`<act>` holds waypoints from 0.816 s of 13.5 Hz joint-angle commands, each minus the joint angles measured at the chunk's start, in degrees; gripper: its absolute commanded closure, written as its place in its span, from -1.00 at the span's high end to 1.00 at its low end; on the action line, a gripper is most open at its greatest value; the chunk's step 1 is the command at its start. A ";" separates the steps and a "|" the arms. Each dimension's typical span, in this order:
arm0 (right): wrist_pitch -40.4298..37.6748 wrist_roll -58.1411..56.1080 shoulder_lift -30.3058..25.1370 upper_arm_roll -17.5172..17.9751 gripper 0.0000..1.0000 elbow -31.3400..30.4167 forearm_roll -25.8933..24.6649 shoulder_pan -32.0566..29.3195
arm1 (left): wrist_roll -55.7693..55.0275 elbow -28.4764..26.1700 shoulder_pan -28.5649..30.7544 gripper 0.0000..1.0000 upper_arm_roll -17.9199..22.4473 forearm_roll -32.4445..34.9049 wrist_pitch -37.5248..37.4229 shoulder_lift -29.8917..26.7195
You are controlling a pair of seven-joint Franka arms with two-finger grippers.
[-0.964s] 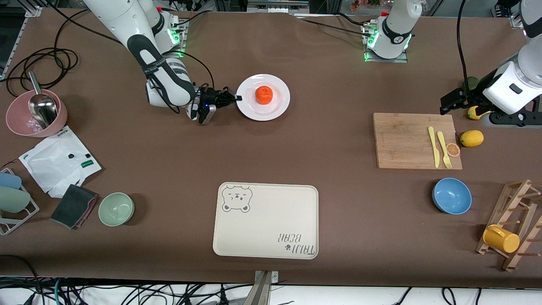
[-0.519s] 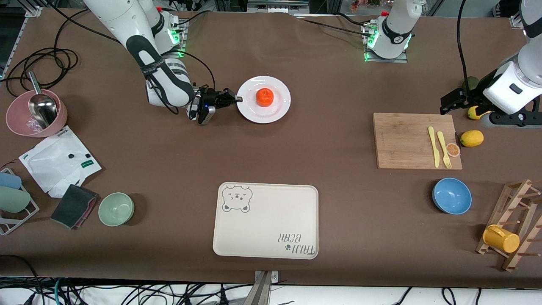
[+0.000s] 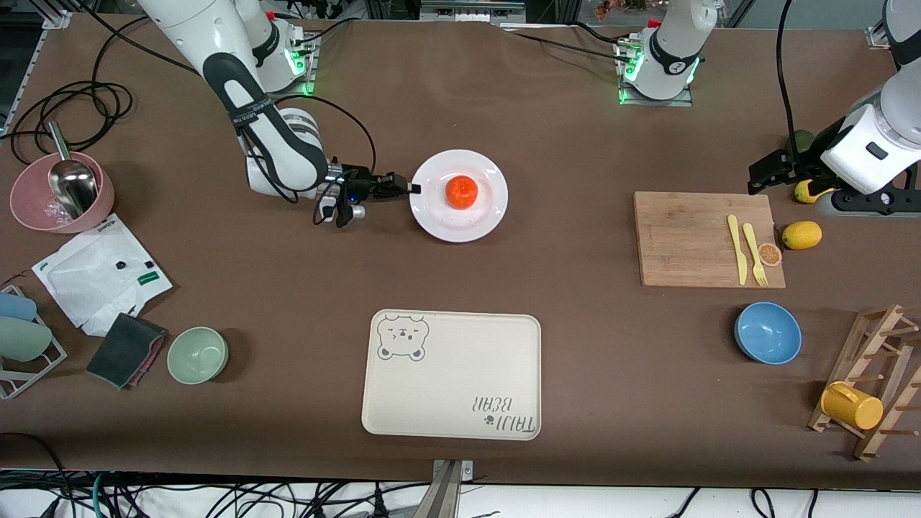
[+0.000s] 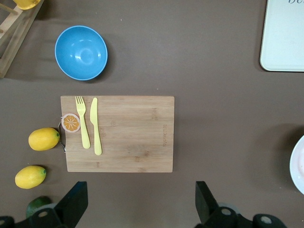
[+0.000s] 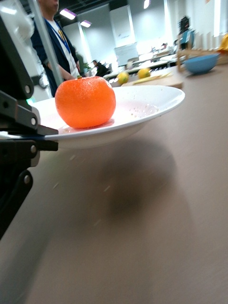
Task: Place orange and plate with both arms
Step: 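Slide the plate with the right gripper onto the bear tray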
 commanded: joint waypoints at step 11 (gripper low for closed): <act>-3.80 20.18 19.19 -4.35 -1.00 35.29 -13.59 -1.98 | 0.62 0.63 -0.03 1.00 -0.03 1.53 -0.86 -0.26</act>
